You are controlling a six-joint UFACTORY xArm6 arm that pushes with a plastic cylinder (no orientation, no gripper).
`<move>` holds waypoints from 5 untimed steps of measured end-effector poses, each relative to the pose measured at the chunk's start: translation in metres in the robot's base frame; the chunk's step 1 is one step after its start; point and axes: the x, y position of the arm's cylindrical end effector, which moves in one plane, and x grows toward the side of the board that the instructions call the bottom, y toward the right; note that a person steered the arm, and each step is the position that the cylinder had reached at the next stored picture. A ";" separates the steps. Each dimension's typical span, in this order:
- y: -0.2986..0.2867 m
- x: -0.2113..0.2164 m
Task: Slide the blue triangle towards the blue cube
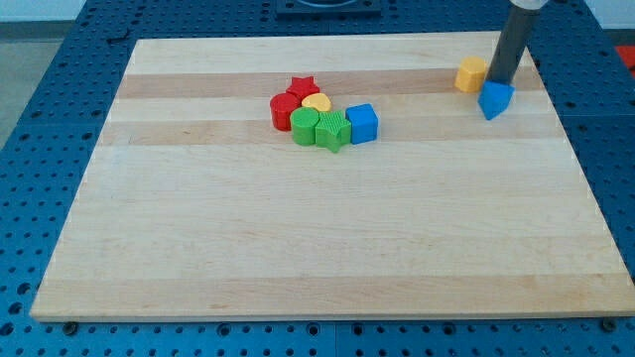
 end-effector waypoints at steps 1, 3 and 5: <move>0.011 0.004; 0.066 0.019; 0.010 0.030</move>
